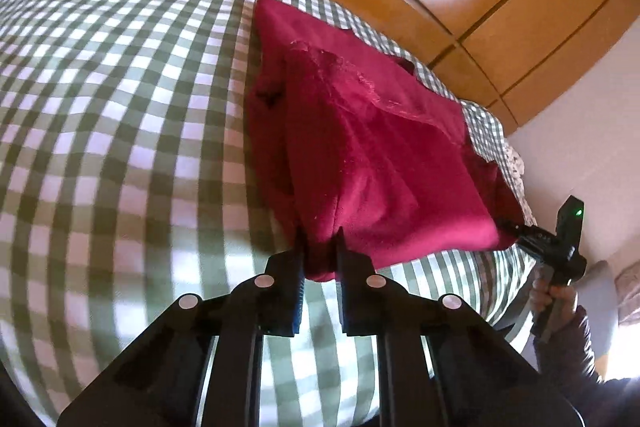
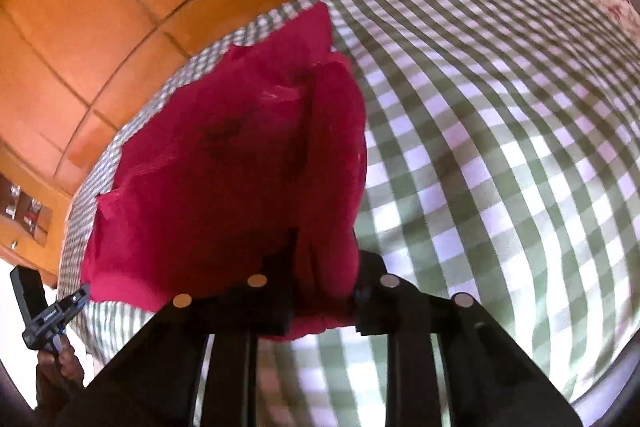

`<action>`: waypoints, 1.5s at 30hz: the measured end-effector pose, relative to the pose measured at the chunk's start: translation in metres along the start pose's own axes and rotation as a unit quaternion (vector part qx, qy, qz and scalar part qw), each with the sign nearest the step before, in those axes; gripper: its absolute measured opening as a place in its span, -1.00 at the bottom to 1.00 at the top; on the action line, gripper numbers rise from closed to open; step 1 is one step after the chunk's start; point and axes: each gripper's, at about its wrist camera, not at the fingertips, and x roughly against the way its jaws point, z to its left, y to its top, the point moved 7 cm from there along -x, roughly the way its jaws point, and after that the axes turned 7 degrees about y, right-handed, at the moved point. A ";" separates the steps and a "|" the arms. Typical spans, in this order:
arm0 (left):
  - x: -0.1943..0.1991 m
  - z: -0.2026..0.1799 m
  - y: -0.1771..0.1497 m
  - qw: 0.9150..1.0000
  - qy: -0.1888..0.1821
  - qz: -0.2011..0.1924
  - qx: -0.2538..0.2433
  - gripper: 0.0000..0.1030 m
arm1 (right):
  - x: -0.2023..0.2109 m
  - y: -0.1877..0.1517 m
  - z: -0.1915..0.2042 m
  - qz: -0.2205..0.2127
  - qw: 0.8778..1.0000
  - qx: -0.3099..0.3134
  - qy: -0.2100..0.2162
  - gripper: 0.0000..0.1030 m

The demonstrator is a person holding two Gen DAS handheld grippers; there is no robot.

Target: Fold small clothes

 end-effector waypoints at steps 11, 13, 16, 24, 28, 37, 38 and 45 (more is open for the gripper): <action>0.045 0.007 -0.082 0.998 -0.002 0.051 -0.028 -0.76 | 0.044 -0.089 0.004 0.061 0.998 0.011 0.008 -0.66; 0.048 0.011 -0.092 0.997 0.009 0.067 -0.030 -0.72 | 0.047 -0.090 0.003 0.058 0.998 0.008 0.006 -0.52; 0.056 0.019 -0.081 0.998 0.007 0.062 -0.016 -0.20 | 0.053 -0.073 -0.001 0.031 1.000 -0.006 0.005 -0.13; 0.032 0.022 -0.013 1.000 0.009 0.003 -0.004 0.11 | 0.033 -0.016 0.001 -0.022 0.999 0.013 -0.035 -0.01; 0.007 0.013 -0.004 1.000 0.005 0.013 -0.013 -0.39 | 0.009 -0.012 0.003 0.002 0.996 0.042 -0.073 -0.35; 0.035 -0.008 -0.003 0.995 0.033 -0.045 -0.083 -0.88 | 0.041 -0.019 0.009 -0.022 0.997 0.047 -0.060 -0.87; 0.042 -0.010 -0.003 0.994 0.030 -0.052 -0.086 -0.88 | 0.049 -0.015 0.014 -0.032 0.997 0.049 -0.051 -0.87; 0.067 -0.022 0.029 0.991 0.020 -0.105 -0.083 -0.88 | 0.072 0.037 0.050 -0.094 0.993 0.067 -0.011 -0.87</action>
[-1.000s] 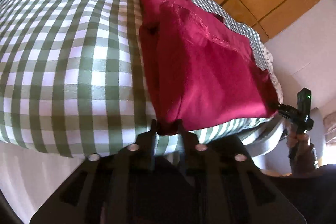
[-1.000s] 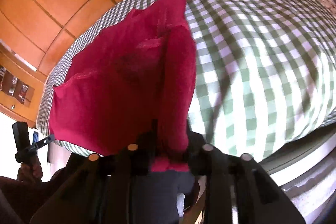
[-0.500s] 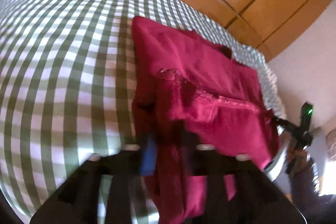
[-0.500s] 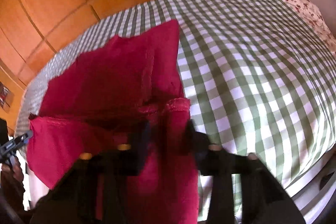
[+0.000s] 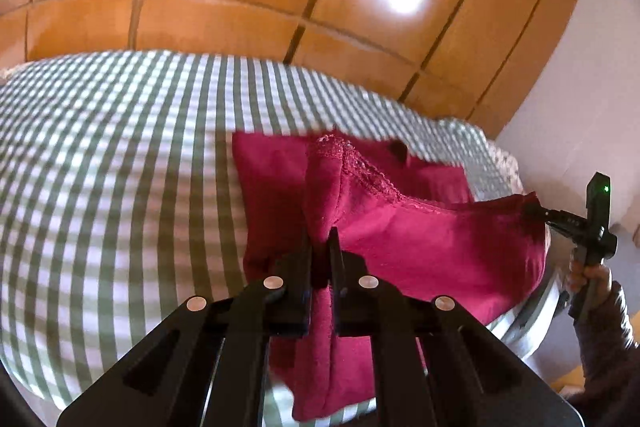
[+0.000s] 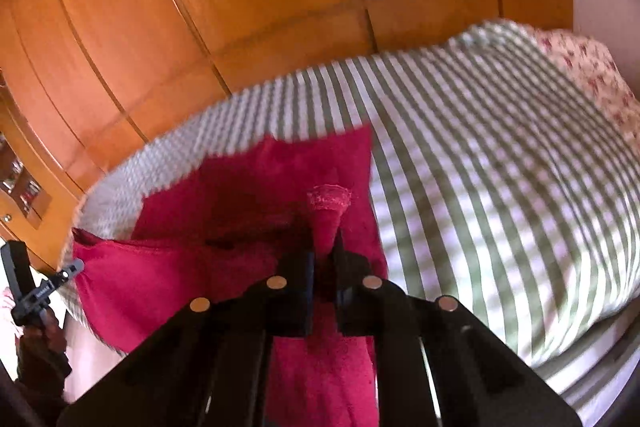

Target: Fold small clothes

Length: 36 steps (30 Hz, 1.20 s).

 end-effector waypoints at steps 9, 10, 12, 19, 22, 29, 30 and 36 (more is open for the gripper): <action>-0.054 0.022 0.078 0.998 0.040 -0.035 0.024 -0.88 | -0.081 0.083 -0.009 -0.020 0.999 -0.014 -0.021 -0.87; -0.067 0.026 0.084 0.998 0.046 -0.032 0.028 -0.88 | -0.092 0.087 -0.012 -0.015 0.999 -0.016 -0.027 -0.87; -0.089 0.029 0.094 0.997 0.064 -0.025 0.025 -0.88 | -0.114 0.092 -0.018 -0.007 0.999 -0.022 -0.039 -0.88; -0.163 0.052 0.092 0.991 0.123 0.038 0.034 -0.88 | -0.187 0.074 -0.059 0.043 0.994 -0.045 -0.087 -0.87; -0.179 0.061 0.081 0.984 0.157 0.072 0.036 -0.76 | -0.192 0.066 -0.067 0.047 0.994 -0.047 -0.087 -0.58; -0.111 0.042 0.085 0.984 0.173 -0.025 0.044 0.01 | -0.118 0.066 -0.034 -0.009 0.998 0.000 -0.063 0.34; -0.105 0.034 0.082 0.985 0.167 -0.034 0.033 0.01 | -0.105 0.060 -0.022 -0.011 0.999 0.012 -0.044 0.34; -0.118 -0.013 0.026 0.990 0.138 -0.001 -0.041 0.01 | -0.090 -0.012 0.028 0.054 0.997 0.040 0.046 0.34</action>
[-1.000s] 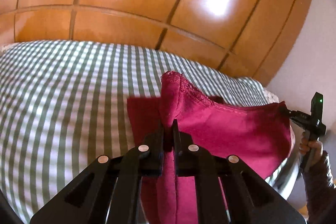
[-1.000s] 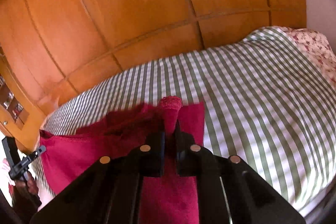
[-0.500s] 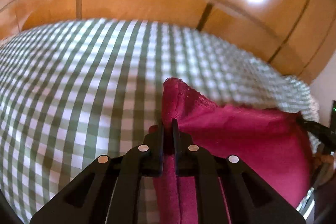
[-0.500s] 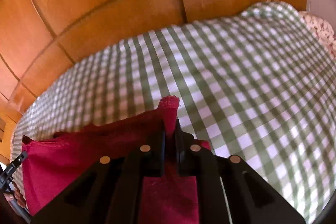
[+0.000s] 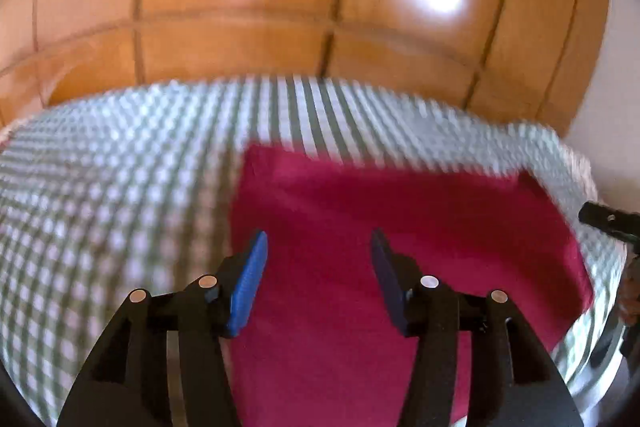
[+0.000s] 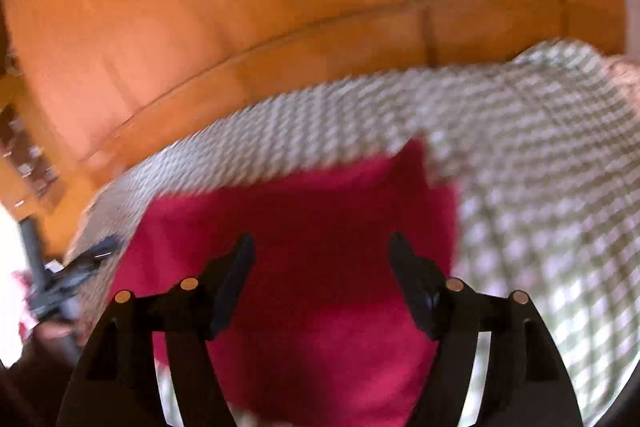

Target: Fold small clothes

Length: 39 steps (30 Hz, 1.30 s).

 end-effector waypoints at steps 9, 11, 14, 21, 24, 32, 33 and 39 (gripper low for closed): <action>-0.002 0.006 -0.016 0.999 0.042 0.023 -0.026 0.01 | 0.035 -0.034 -0.071 -0.045 0.989 -0.129 -0.056 0.35; 0.023 0.006 -0.017 1.000 0.021 0.012 -0.012 0.01 | 0.049 -0.035 -0.056 -0.047 0.993 -0.105 -0.041 0.31; 0.043 -0.001 -0.025 1.000 0.000 0.000 -0.018 0.01 | 0.059 -0.046 -0.030 -0.037 0.997 -0.062 -0.023 0.27; 0.030 -0.002 -0.065 0.998 0.011 0.040 -0.048 0.01 | 0.024 -0.091 -0.060 0.034 0.990 -0.051 -0.126 0.12; 0.029 -0.003 -0.065 0.998 0.019 0.033 -0.058 0.01 | 0.025 -0.098 -0.074 0.012 0.991 -0.079 -0.105 0.16; 0.062 -0.004 -0.059 0.999 -0.010 0.018 -0.025 0.16 | 0.057 -0.065 -0.026 -0.034 0.994 -0.029 -0.096 0.26; 0.064 -0.007 -0.062 0.999 -0.018 0.022 -0.025 0.23 | 0.052 -0.059 -0.016 -0.033 0.996 -0.018 -0.080 0.26; 0.051 -0.014 -0.086 0.998 0.001 0.044 -0.044 0.35 | -0.006 -0.070 0.057 0.011 0.997 0.058 -0.054 0.23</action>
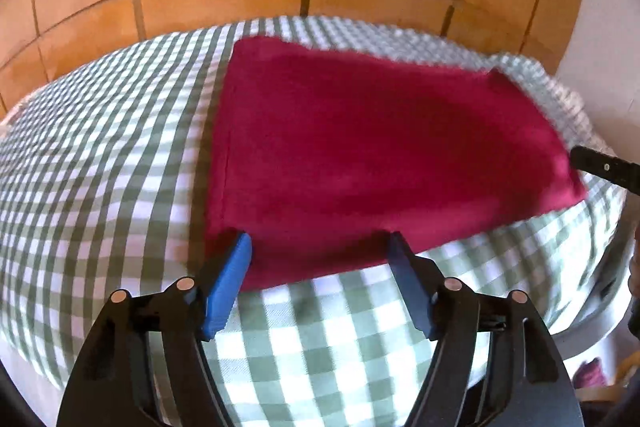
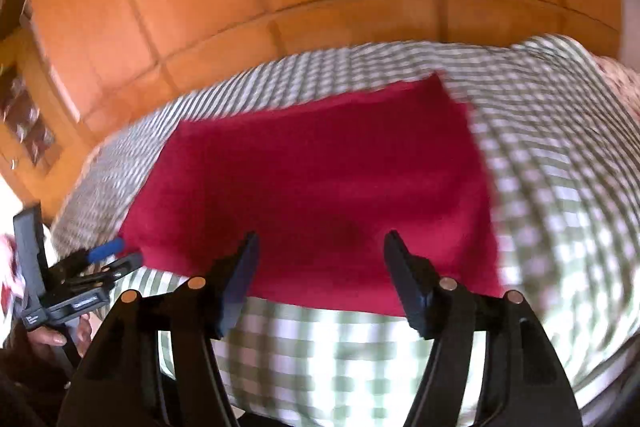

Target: Fold small clothes

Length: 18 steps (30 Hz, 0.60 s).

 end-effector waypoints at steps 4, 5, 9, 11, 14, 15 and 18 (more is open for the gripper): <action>0.000 0.002 -0.006 1.000 0.001 -0.002 -0.005 0.35 | -0.047 -0.032 0.013 0.062 0.997 0.029 -0.021 0.27; 0.000 0.003 -0.008 1.000 -0.002 0.000 -0.002 0.35 | -0.048 -0.038 0.015 0.046 0.997 0.054 -0.032 0.26; 0.008 0.006 -0.005 1.000 -0.020 -0.006 0.022 0.35 | -0.050 -0.036 0.007 0.045 0.998 0.034 -0.016 0.27; 0.015 0.007 0.005 0.999 -0.032 -0.015 0.039 0.35 | -0.046 -0.037 0.010 0.048 0.998 0.033 -0.015 0.31; 0.020 0.008 0.028 0.998 -0.034 -0.034 0.043 0.35 | -0.037 -0.031 0.014 0.050 0.998 0.032 -0.007 0.40; 0.020 0.008 0.037 0.998 -0.037 -0.041 0.042 0.35 | -0.031 -0.028 0.012 0.046 0.999 0.027 -0.002 0.42; 0.010 0.003 0.065 0.997 -0.040 -0.049 0.038 0.35 | -0.023 -0.016 0.009 0.025 1.000 0.010 0.000 0.45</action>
